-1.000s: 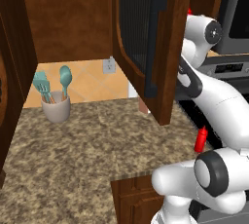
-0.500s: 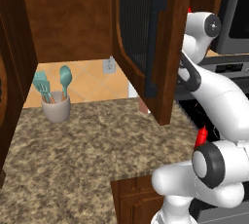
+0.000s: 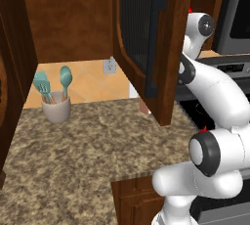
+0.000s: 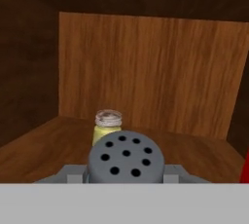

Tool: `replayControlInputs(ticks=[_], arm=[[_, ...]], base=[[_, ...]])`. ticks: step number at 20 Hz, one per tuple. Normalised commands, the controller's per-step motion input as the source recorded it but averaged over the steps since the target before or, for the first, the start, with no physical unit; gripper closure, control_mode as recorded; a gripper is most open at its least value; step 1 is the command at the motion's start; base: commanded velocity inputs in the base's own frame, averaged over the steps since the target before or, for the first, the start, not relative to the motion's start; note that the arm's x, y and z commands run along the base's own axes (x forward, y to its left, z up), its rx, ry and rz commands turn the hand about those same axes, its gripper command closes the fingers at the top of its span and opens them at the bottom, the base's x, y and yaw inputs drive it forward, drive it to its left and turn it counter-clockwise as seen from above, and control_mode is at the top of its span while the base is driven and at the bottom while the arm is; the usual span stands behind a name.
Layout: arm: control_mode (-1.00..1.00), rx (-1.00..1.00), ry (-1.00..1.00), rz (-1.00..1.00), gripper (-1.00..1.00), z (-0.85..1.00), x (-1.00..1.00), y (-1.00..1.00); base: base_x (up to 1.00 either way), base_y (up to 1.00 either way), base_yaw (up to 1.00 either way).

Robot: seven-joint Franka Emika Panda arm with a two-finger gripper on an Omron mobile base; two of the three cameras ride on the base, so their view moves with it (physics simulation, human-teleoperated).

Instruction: Put the shaker and condiment bottle from the counter next to their counterparts in the cabinet.

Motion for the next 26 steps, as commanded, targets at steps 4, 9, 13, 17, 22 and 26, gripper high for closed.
replayControlInputs(ticks=[4, 9, 13, 17, 22, 26], arm=[[-1.00, 0.00, 0.00, 0.00, 1.00, -0.16, 0.24, -0.14], [-1.00, 0.00, 0.00, 0.00, 1.00, -0.06, 0.35, -0.13], [-1.00, 0.00, 0.00, 0.00, 1.00, 0.00, 0.48, -0.04], [-1.00, 0.00, 0.00, 0.00, 1.00, -0.04, 0.44, -0.01], [-1.00, 0.00, 0.01, 0.00, 1.00, -0.15, 0.37, 0.00], [-1.00, 0.00, 0.01, 0.00, 1.00, -0.18, 0.33, 0.00]], base=[[0.00, 0.00, 0.00], [0.00, 0.00, 0.00], [0.00, 0.00, 0.00], [0.00, 0.00, 0.00], [0.00, 0.00, 0.00], [0.00, 0.00, 0.00]])
